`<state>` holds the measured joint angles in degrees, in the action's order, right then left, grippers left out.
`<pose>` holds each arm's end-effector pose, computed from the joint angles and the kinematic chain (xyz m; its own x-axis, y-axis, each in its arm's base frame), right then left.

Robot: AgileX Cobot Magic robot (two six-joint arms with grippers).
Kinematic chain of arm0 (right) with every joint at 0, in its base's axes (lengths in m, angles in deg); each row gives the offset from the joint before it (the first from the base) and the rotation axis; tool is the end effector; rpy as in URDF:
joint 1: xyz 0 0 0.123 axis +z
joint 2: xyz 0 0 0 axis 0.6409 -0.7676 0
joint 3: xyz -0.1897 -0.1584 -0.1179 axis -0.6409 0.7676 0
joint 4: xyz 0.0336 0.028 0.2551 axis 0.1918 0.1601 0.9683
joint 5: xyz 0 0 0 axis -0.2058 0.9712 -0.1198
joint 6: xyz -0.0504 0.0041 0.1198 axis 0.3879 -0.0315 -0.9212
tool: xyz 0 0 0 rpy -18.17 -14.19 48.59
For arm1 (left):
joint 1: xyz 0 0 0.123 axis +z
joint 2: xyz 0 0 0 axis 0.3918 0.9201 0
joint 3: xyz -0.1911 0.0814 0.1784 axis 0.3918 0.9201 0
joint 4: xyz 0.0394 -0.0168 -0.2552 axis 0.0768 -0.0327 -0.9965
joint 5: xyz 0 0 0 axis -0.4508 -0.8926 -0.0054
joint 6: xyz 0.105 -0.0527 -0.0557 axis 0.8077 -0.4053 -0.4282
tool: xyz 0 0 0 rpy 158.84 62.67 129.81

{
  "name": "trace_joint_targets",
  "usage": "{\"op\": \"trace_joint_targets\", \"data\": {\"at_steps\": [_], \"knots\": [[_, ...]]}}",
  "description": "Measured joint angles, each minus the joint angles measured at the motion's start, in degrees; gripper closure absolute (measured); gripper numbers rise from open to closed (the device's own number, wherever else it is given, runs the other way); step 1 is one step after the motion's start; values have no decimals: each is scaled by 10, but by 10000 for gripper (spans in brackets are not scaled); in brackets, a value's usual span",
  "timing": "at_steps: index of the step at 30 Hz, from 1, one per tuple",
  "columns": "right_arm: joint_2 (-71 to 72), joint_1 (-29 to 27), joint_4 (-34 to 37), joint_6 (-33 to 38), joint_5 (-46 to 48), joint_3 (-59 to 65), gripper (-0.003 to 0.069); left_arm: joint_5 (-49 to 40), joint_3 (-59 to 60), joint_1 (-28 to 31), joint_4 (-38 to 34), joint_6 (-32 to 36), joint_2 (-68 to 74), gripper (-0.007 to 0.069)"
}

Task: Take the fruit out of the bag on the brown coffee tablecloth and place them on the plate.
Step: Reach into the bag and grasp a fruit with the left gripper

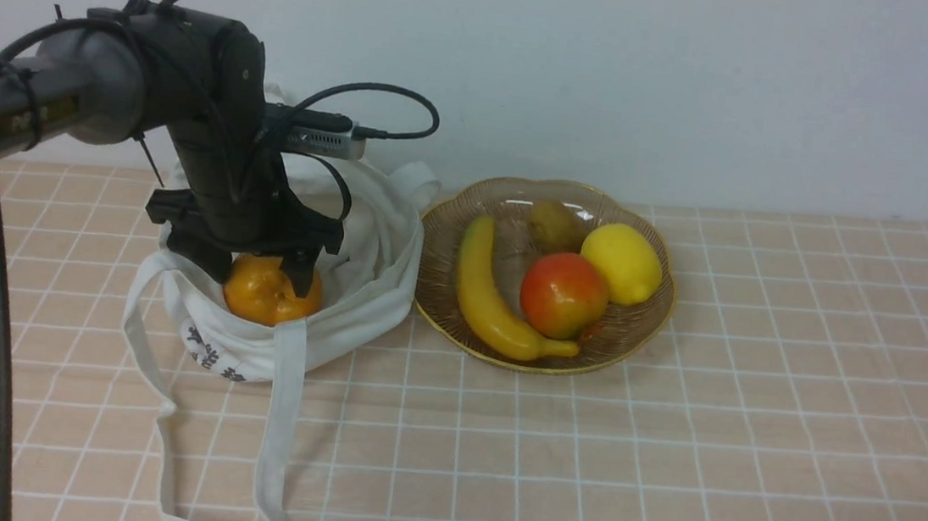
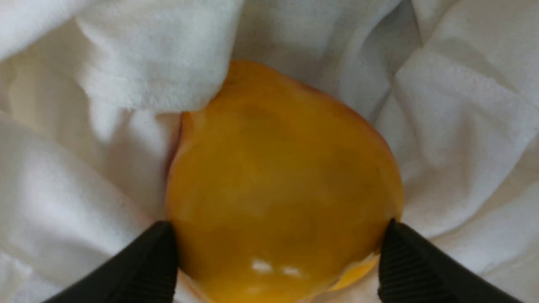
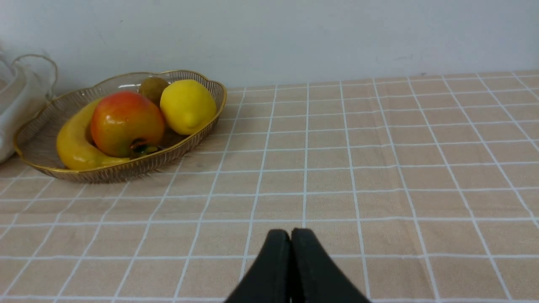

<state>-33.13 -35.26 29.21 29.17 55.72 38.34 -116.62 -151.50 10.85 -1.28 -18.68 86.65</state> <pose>0.1083 0.0091 0.1609 -0.2970 0.0523 -0.9534 -0.0612 0.9954 0.0736 0.4351 -0.0894 0.1444 -0.9705 0.0837 -0.2261 0.0842 0.9964 0.0071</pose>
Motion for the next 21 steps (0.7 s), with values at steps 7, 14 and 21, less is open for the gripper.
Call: {"op": "trace_joint_targets", "data": {"at_steps": [7,14,21], "knots": [[0,0,0,0,0,0,673,-11,0,0,0,0,-3,76],[0,0,0,0,0,0,673,-27,-8,0,1,-1,-43,346],[0,0,0,0,0,0,673,-49,-32,0,2,-1,-91,626]]}}
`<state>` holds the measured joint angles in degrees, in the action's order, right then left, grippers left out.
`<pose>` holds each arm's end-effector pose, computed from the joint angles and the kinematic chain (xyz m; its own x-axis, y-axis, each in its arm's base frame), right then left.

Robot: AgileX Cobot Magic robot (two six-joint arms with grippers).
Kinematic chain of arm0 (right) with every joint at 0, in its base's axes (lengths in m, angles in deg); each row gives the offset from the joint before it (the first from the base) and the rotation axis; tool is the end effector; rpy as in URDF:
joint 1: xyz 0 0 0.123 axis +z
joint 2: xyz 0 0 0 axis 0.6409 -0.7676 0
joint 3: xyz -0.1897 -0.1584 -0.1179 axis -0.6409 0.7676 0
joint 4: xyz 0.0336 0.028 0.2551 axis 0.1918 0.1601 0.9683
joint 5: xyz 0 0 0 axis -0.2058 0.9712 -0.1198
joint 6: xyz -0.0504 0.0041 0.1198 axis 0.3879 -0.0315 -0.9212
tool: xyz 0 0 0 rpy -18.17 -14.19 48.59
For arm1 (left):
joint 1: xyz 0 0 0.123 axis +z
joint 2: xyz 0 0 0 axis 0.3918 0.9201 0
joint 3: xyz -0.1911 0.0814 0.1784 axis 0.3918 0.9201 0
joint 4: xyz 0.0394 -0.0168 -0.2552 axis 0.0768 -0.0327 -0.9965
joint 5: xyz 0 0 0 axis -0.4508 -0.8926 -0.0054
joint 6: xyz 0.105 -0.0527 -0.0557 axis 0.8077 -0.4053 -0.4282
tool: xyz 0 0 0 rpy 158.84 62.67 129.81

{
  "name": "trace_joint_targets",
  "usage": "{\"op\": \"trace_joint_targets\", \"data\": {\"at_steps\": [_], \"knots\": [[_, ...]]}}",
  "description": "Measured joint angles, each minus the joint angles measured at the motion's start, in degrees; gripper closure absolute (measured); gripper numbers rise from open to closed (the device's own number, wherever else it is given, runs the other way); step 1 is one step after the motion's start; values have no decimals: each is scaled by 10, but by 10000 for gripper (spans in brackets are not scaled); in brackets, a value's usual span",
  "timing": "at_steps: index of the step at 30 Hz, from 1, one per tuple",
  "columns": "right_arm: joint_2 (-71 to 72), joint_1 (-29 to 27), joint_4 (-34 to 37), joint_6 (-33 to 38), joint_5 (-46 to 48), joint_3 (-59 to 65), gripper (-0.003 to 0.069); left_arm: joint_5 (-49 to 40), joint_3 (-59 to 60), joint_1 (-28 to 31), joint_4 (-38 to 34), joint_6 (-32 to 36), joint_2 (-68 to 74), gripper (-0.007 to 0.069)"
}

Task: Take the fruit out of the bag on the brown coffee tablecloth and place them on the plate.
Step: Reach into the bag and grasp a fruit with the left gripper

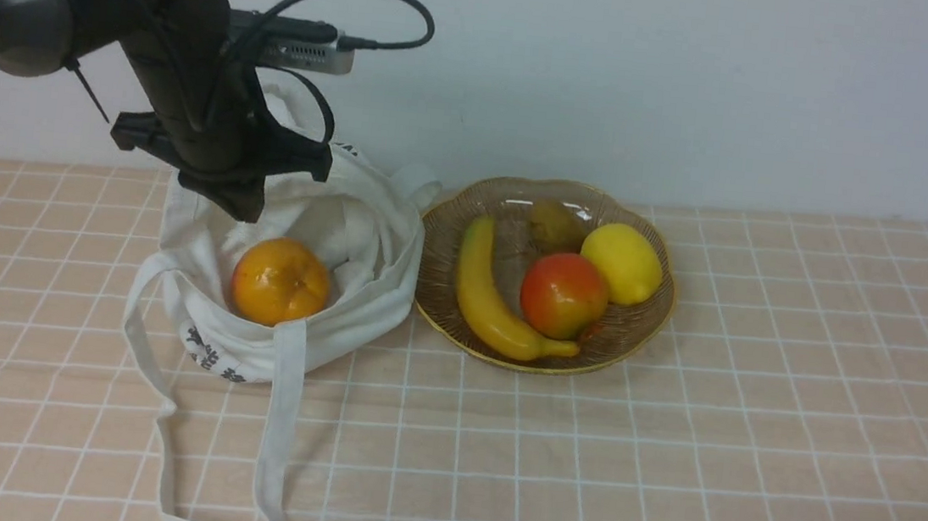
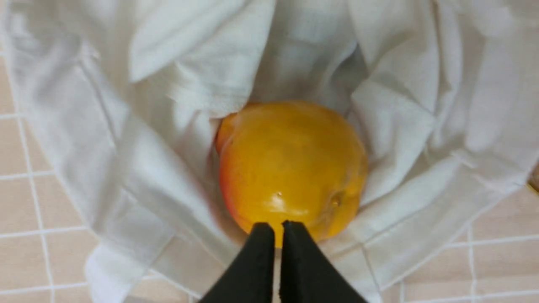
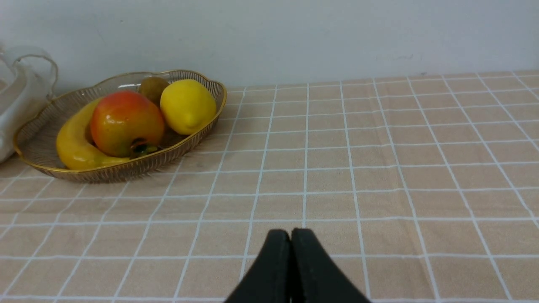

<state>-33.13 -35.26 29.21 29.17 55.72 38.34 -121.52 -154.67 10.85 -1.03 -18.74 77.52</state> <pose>0.1083 0.0091 0.1609 -0.2970 0.0523 -0.9534 -0.0612 0.9954 0.0736 0.4241 -0.0863 0.2275 -0.9341 0.0737 -0.3494 0.0804 0.9967 -0.0049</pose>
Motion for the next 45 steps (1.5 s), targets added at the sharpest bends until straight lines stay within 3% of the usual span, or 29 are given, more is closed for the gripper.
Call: {"op": "trace_joint_targets", "data": {"at_steps": [6,9,13,19,22,26,36,45], "knots": [[0,0,0,0,0,0,673,-13,-2,0,0,0,-2,628],[0,0,0,0,0,0,673,-15,-2,0,-2,0,9,586],[0,0,0,0,0,0,673,-16,-2,0,-8,0,23,485],[0,0,0,0,0,0,673,-16,-2,0,-11,2,38,181],[0,0,0,0,0,0,673,-16,-2,0,-9,5,48,64],[0,0,0,0,0,0,673,-16,-2,0,-13,14,72,-22],[0,0,-1,0,0,0,673,10,-2,0,-19,92,102,-10],[0,0,-1,0,0,0,673,30,-4,0,-17,126,116,82]]}}
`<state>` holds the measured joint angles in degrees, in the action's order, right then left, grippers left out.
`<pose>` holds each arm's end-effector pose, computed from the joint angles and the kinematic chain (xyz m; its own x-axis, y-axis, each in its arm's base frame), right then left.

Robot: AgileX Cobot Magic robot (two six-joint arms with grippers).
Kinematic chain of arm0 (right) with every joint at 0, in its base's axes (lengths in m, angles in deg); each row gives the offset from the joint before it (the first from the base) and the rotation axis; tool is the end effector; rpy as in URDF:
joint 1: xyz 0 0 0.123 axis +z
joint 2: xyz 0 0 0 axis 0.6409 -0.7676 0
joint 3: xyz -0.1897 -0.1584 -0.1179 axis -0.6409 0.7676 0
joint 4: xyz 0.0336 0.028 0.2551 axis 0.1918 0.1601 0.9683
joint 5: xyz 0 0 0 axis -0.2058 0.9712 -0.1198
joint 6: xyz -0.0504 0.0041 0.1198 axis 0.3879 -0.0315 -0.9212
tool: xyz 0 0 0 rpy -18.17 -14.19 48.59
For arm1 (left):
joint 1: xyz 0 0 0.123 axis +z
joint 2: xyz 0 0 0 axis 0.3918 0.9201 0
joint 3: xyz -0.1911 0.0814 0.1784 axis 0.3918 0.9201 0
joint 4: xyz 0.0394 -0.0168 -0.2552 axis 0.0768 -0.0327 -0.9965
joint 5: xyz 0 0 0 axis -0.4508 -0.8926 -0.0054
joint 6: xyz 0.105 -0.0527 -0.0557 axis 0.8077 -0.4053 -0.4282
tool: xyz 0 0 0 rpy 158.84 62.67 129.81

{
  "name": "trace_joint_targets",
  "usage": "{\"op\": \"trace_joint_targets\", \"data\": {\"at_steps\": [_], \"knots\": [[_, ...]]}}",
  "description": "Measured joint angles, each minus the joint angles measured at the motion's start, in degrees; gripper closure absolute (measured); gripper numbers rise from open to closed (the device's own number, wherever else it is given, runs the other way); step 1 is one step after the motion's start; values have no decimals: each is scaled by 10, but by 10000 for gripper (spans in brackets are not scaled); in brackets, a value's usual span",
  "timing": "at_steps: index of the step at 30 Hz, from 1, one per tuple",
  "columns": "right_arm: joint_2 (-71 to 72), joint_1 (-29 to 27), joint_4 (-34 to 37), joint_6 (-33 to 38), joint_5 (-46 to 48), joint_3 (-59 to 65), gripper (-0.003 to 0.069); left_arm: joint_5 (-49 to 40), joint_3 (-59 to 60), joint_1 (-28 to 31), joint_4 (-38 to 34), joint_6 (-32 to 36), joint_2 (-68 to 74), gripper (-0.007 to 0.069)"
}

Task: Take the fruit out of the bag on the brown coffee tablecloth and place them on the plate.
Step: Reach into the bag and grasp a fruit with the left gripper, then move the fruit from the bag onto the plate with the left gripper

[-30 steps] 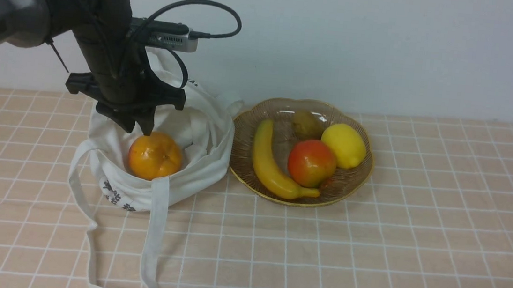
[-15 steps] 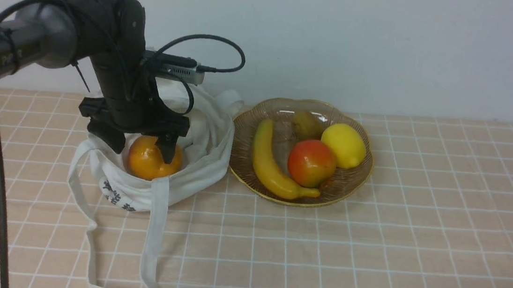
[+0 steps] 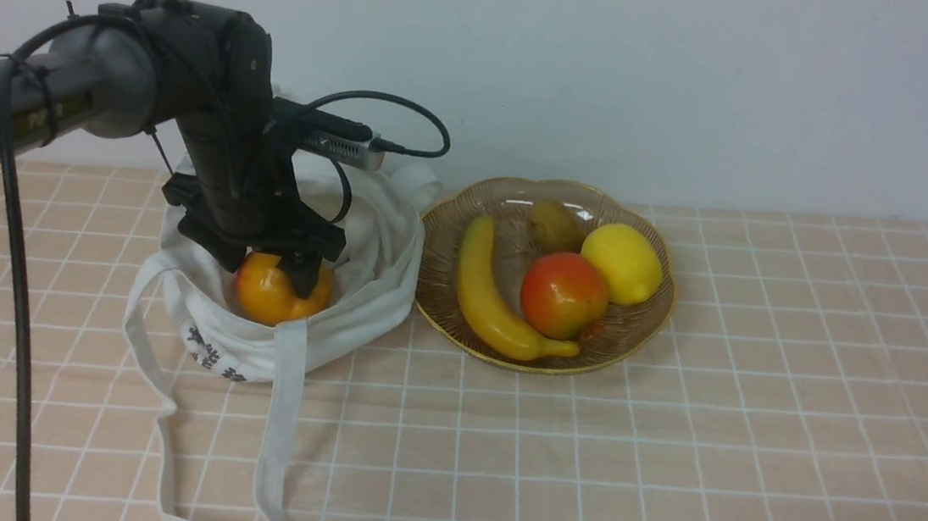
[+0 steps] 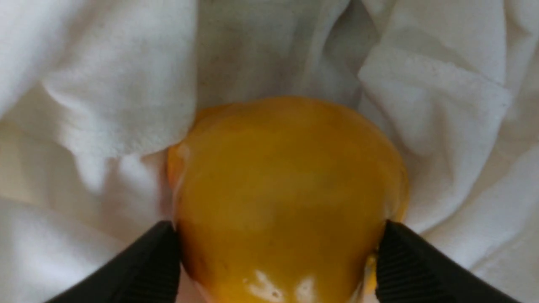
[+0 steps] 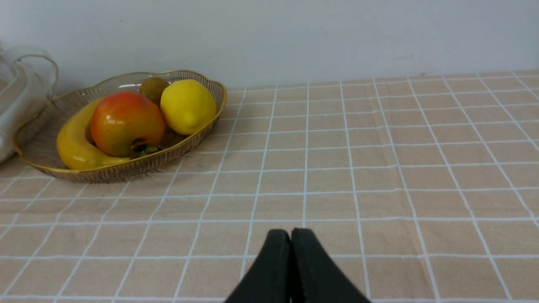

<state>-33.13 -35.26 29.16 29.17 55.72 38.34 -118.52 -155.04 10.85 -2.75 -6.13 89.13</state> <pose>0.1083 0.0091 0.1609 -0.2969 0.0514 -0.9535 -0.0611 0.9955 0.0728 0.4429 -0.0939 0.1412 -0.9359 0.2849 -0.2070 0.2847 0.9581 0.0312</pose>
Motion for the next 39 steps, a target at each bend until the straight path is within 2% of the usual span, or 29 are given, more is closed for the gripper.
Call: {"op": "trace_joint_targets", "data": {"at_steps": [18,31,39], "knots": [[0,0,1,0,0,0,673,-13,-6,0,0,0,0,98],[0,0,1,0,0,0,673,-43,1,0,-10,0,-115,108],[0,0,1,0,0,0,673,-30,-1,-18,-97,1,-138,108]]}}
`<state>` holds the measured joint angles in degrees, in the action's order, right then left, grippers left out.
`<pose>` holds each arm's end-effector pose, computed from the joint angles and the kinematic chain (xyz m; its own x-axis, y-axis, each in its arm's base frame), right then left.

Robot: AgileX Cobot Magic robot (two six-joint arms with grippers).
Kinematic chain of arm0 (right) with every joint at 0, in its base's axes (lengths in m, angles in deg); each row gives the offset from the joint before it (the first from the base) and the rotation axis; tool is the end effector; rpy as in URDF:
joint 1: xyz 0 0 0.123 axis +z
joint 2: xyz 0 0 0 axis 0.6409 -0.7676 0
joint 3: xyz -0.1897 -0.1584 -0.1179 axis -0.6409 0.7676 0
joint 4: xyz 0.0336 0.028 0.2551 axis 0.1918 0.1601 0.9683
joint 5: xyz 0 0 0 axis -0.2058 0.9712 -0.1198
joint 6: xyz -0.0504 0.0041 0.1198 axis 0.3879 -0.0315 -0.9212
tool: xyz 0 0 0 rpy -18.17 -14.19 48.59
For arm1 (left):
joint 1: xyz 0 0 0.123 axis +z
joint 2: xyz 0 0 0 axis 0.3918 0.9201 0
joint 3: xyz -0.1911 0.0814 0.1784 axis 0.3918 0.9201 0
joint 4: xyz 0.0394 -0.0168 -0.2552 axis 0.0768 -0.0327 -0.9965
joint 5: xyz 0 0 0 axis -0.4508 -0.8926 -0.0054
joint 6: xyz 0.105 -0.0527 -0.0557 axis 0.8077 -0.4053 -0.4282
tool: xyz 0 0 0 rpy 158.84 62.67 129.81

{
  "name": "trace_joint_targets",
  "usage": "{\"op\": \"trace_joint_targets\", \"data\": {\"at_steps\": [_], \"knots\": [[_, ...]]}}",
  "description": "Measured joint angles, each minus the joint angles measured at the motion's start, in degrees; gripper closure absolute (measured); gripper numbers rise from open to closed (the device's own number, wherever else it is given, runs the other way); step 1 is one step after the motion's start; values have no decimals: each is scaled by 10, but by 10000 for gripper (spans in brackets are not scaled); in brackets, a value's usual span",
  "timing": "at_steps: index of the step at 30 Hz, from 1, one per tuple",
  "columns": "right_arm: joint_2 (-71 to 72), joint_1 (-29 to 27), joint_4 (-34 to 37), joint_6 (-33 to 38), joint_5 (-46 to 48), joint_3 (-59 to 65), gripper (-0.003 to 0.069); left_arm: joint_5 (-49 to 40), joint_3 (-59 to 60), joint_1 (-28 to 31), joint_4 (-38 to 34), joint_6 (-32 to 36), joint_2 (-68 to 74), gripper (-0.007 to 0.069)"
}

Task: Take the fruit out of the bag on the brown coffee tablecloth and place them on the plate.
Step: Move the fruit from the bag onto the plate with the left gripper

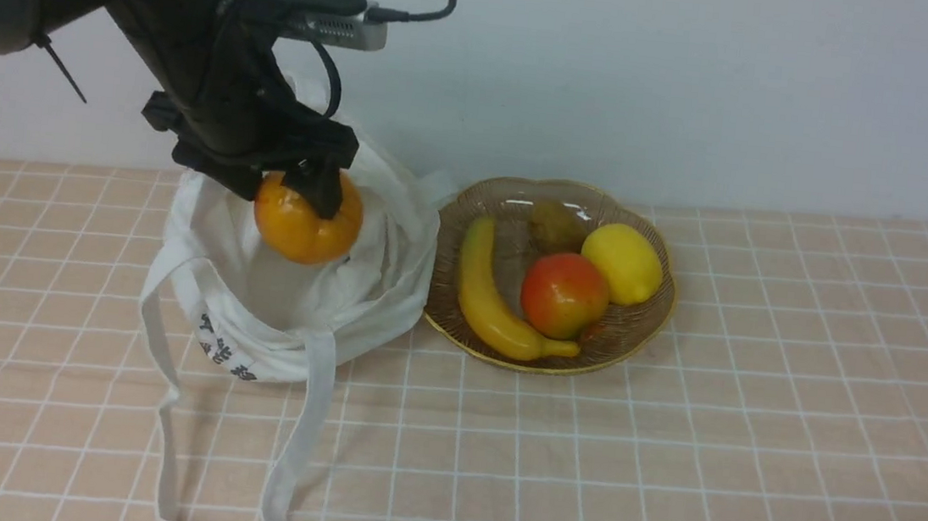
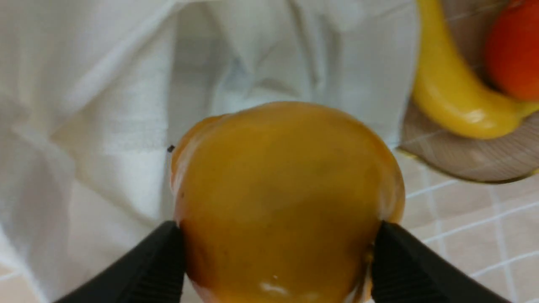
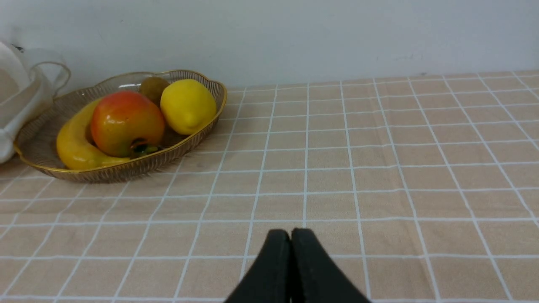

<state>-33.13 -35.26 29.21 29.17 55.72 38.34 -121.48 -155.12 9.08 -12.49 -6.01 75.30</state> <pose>0.1083 0.0091 0.1609 -0.2970 0.0523 -0.9534 -0.0612 0.9954 0.0736 0.4126 -0.1207 0.2479 -0.8912 0.2225 -0.3953 0.2913 0.9487 -0.1227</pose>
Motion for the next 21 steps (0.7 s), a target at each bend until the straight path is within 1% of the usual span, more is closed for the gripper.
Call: {"op": "trace_joint_targets", "data": {"at_steps": [2,3,7,16,18,21], "knots": [[0,0,0,0,0,0,673,19,-8,-21,-7,0,0,108],[0,0,0,0,0,0,673,19,-8,-21,-7,0,0,108],[0,0,0,0,0,0,673,34,-41,-67,-22,1,0,109],[0,0,0,0,0,0,673,34,-51,-77,-23,1,1,117],[0,0,0,0,0,0,673,41,-51,-80,-29,2,4,117],[0,0,0,0,0,0,673,75,-52,-87,-39,5,18,117]]}}
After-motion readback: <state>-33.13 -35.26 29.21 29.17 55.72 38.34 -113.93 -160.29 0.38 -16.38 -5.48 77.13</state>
